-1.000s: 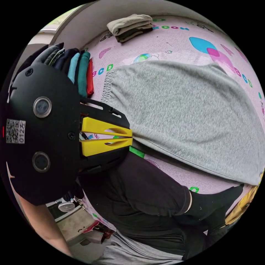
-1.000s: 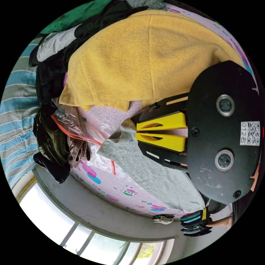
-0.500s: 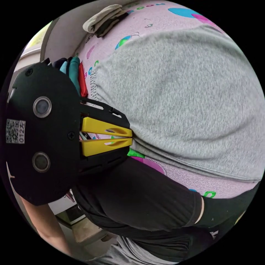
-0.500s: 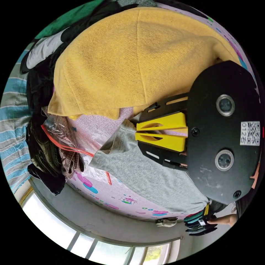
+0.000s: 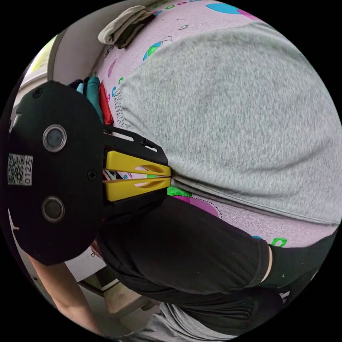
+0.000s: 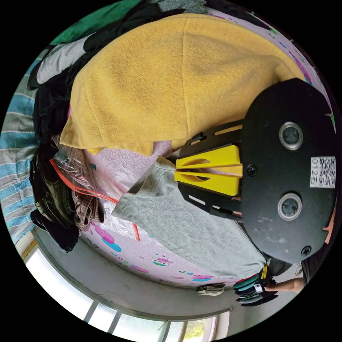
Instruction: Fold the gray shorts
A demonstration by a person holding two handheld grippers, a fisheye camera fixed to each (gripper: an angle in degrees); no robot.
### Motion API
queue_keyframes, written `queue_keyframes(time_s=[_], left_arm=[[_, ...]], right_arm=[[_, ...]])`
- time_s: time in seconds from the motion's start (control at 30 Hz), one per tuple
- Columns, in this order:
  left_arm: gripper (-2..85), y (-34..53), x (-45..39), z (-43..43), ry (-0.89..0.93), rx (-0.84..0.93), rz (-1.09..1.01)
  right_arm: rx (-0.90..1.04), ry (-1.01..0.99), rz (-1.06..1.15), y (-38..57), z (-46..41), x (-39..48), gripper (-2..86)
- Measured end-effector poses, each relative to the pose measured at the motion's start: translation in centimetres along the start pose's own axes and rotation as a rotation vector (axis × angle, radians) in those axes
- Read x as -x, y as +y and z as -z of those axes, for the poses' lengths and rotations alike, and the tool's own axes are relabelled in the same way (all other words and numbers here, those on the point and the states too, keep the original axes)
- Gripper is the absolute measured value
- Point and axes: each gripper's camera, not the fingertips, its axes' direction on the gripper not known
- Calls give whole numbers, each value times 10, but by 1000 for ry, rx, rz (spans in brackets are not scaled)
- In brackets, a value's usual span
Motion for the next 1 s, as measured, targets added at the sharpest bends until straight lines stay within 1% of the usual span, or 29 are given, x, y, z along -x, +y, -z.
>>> queue_keyframes(time_s=[0.07,0.13,0.17,0.2,0.23,0.27,0.33,0.43,0.5,0.57,0.67,0.7,0.77,0.83,0.87,0.9,0.93,0.97,1.0], left_arm=[[-1,1,0,7,-26,15,-7],[-1,22,5,19,-37,-59,43],[-1,28,6,21,-31,-86,56],[-1,39,10,19,3,-131,79],[-1,44,11,14,34,-157,87],[-1,43,10,10,46,-162,83],[-1,30,5,-5,27,-131,81],[-1,10,-1,-16,-10,-54,67],[0,5,-6,-16,-25,-11,51],[0,0,-12,-18,-47,28,34],[0,0,-11,-21,-8,62,89],[0,9,-8,-21,23,25,129],[1,38,-1,-18,78,-103,229],[2,103,9,-13,121,-308,440],[2,121,11,-11,117,-354,501],[3,154,12,-8,101,-439,614],[4,181,11,-4,81,-522,711],[4,191,10,-1,76,-565,754],[5,204,9,3,87,-656,815]], right_arm=[[-36,-43,-8,1,7,4,-5],[-58,-65,13,2,16,9,-5],[-97,-96,25,6,25,13,-6],[-121,-109,35,9,29,16,-6],[-151,-93,57,15,34,21,-5],[-132,-50,60,20,28,23,-5],[-69,-21,21,23,11,20,-5],[-80,-28,19,24,-2,27,-4],[-53,-5,36,20,-9,37,-4],[25,25,21,17,-21,44,-3],[27,-17,-29,20,-24,44,10],[24,-27,-36,22,-23,44,16],[-16,-34,-64,30,-15,46,55],[-97,30,-69,38,0,55,62],[-178,92,-9,44,13,72,63],[-217,132,41,47,18,84,63],[-268,199,165,53,23,114,62],[-272,218,291,56,18,147,61],[-259,207,344,58,14,162,61]])
